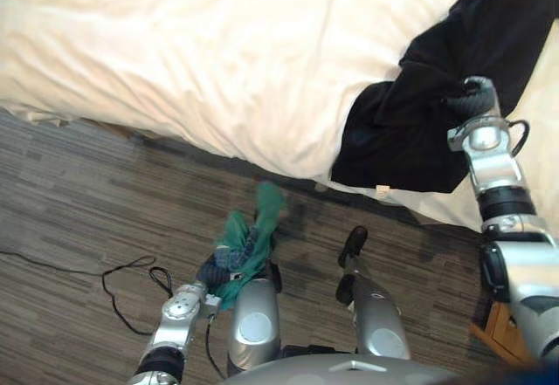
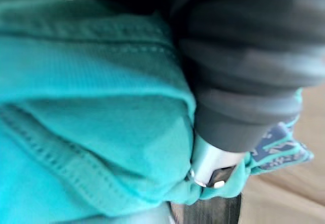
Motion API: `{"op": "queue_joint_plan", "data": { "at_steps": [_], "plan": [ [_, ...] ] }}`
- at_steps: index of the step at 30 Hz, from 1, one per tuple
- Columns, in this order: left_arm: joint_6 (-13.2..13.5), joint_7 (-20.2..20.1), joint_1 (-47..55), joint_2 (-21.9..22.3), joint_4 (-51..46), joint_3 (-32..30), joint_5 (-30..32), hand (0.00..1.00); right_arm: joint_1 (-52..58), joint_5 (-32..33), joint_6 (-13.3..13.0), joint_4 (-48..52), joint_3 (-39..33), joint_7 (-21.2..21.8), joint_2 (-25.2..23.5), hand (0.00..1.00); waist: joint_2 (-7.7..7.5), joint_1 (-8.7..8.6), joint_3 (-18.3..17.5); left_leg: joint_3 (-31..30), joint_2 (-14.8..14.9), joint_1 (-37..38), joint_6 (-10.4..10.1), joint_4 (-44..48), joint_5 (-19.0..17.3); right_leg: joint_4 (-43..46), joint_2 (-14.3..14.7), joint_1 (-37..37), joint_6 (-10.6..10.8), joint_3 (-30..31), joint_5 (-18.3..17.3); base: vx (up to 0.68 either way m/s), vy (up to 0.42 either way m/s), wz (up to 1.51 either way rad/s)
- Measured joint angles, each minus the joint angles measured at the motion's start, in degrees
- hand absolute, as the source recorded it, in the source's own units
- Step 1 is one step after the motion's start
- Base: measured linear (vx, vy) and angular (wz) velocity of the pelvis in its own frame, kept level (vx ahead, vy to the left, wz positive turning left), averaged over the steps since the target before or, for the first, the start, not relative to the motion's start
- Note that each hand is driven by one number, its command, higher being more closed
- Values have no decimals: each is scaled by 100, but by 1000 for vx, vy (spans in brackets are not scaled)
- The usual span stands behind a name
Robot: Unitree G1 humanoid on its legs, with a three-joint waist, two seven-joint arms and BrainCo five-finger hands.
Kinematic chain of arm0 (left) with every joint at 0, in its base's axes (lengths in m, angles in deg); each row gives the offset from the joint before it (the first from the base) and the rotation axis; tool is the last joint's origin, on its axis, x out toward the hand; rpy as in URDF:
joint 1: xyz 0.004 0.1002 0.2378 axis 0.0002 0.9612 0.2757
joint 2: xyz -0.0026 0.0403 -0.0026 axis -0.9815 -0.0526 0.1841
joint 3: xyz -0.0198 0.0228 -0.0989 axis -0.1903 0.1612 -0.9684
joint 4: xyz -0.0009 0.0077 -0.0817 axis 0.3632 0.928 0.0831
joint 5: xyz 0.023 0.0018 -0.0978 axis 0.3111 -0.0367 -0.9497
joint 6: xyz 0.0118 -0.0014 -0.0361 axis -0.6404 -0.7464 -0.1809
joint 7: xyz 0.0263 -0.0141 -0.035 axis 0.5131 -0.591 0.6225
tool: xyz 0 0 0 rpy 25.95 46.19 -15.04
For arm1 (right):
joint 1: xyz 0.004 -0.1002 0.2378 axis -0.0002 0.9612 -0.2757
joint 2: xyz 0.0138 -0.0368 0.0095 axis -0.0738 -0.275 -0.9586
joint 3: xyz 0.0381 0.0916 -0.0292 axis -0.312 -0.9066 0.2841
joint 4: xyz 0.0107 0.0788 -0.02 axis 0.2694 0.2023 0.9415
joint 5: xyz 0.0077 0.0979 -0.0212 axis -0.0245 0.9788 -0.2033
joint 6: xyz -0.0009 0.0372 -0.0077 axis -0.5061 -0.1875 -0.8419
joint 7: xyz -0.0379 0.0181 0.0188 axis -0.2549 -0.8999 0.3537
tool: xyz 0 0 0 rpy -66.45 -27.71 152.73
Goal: Tidy the bed and pick cloth on bed and put in laundry
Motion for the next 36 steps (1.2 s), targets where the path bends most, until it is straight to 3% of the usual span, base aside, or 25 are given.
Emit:
{"op": "queue_joint_plan", "data": {
  "at_steps": [4, 7, 11, 14, 16, 20, 21, 22, 26, 29, 31, 32, 34, 36],
  "plan": [
    [-99, 308, 24, 92, 18, 325, 234, 100, 688, 691, -488, 8, -50, -189, -485, 100, -86, -39, -247, 153, 22, 305, -31, -7, -112, -42, 30, 226, 12, 133, -47, 83, -10, -17],
    [-368, 479, 57, 214, 158, 655, 314, 100, 1473, 1066, -757, 3, -28, -235, -948, 100, -186, -76, -749, 351, 22, 583, -58, -31, -251, -160, 59, 414, 48, 330, -73, 140, -11, -31],
    [-780, 851, -37, 619, 935, 844, 241, 100, 2630, 1468, -975, -146, 110, 39, -1647, 100, -243, -427, -1463, 704, -6, 1236, -112, -141, -457, -284, 68, 857, 113, 582, -148, 142, -2, -38],
    [-824, 975, -106, 831, 1379, 899, -53, 100, 3374, 1493, -975, -572, 3, 303, -1934, 100, -178, -628, -1811, 1020, -21, 1745, -157, -194, -613, -330, 74, 1186, 160, 770, -213, 102, 2, -48],
    [-872, 1062, -149, 909, 1569, 893, -318, 100, 3770, 1518, -803, -948, -121, 477, -2007, 100, -108, -693, -1937, 1208, -20, 2018, -198, -198, -696, -331, 80, 1359, 173, 895, -255, 61, 1, -46],
    [-986, 1081, -137, 1103, 1699, 431, -898, 100, 4801, 1728, -49, -1528, -764, 737, -2054, 100, 91, -697, -2111, 1635, -12, 2468, -262, -227, -814, -332, 102, 1557, 177, 1171, -274, 5, -5, -44],
    [-1020, 1108, -62, 1102, 1707, 319, -946, 100, 4952, 1754, 37, -1523, -917, 722, -2024, 100, 118, -729, -2121, 1742, -11, 2552, -270, -230, -834, -332, 111, 1577, 181, 1243, -271, -44, -21, -42],
    [-1054, 1147, 37, 1099, 1735, 171, -1085, 100, 5143, 1752, 159, -1523, -951, 728, -1989, 100, 119, -809, -2130, 1789, 4, 2650, -277, -231, -842, -332, 126, 1661, 181, 1256, -271, -43, -26, -24],
    [-1070, 1207, 206, 1081, 1781, -202, -1425, 100, 5700, 1593, 351, -1521, -1271, 738, -2141, 100, 56, -821, -2229, 1824, 46, 2753, -295, -235, -855, -333, 143, 1773, 160, 1195, -317, -85, -50, -3],
    [-1133, 1300, 279, 1114, 1759, -463, -1600, 100, 6002, 676, 308, -1519, -1349, 901, -2214, 100, 41, -826, -2252, 1636, -14, 2717, -252, -238, -842, -173, 0, 1790, 204, 832, -383, -74, -26, 25],
    [-1149, 1299, 299, 1173, 1717, -497, -1597, 100, 6146, 146, 161, -1546, -1266, 956, -2330, 100, 41, -827, -2246, 1315, -90, 2674, -200, -240, -824, 114, -149, 1815, 253, 564, -553, -34, 11, 73],
    [-1111, 1297, 367, 1203, 1614, -498, -1597, 100, 6191, -114, -46, -1555, -1139, 1004, -2313, 100, 40, -827, -2247, 1058, -166, 2648, -158, -240, -820, 418, -266, 1807, 295, 482, -768, -20, 19, 102],
    [-1017, 1295, 433, 1211, 1538, -479, -1593, 100, 6248, -331, -306, -1556, -862, 1019, -2265, 100, 61, -835, -2300, 561, -270, 2457, -7, -240, -795, 913, -275, 1673, 222, 821, -1362, -13, -21, 139],
    [-969, 1303, 435, 1220, 1389, -426, -1592, 100, 6246, -326, -454, -1557, -427, 1081, -2180, 100, -48, -818, -2314, -238, -475, 2099, 157, -242, -682, 1234, -12, 1663, 82, 1600, -1882, 14, -65, 202]
  ]
}}
